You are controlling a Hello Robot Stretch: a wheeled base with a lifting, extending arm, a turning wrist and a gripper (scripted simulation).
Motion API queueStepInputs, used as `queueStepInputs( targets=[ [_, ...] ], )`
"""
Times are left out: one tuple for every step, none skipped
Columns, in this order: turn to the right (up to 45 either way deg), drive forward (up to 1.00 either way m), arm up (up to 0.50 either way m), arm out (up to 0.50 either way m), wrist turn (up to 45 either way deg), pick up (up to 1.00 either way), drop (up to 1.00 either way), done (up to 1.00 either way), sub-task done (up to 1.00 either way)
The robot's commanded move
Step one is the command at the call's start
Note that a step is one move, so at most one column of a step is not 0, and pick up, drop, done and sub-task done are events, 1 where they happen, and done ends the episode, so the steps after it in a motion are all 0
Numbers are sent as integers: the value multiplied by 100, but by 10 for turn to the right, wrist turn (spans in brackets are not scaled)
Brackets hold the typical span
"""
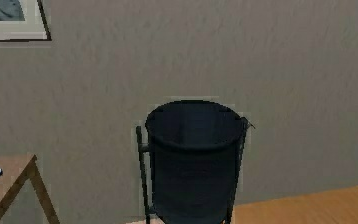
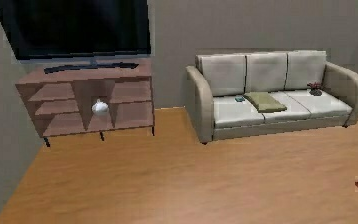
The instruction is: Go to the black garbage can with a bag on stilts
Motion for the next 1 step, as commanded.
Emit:
queueStepInputs(
  targets=[
    [0,0,0,0,0,0,0,100,0]
  ],
)
